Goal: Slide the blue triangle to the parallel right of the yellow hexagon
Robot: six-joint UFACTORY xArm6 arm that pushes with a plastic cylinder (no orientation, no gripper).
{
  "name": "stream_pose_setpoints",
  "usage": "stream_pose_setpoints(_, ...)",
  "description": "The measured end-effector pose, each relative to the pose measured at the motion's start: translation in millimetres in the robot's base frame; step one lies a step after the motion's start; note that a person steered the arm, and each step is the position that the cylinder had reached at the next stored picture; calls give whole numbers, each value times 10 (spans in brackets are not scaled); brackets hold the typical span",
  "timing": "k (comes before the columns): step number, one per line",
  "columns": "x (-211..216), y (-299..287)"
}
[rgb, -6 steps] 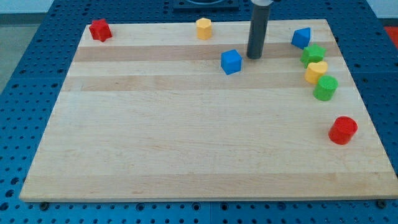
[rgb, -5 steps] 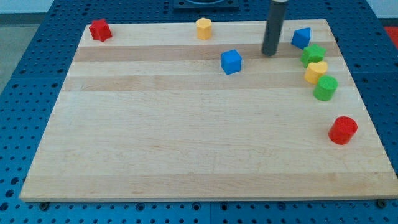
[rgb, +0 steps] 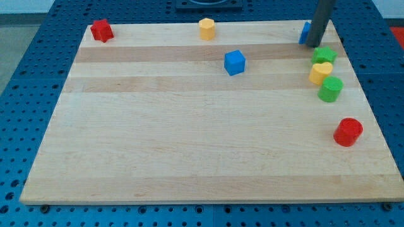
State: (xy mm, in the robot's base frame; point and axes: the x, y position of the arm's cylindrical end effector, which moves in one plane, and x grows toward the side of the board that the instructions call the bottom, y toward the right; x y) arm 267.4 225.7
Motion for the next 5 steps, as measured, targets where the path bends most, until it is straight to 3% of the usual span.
stream_pose_setpoints(2,-221,-20)
stream_pose_setpoints(4,186,341)
stream_pose_setpoints(5,187,387)
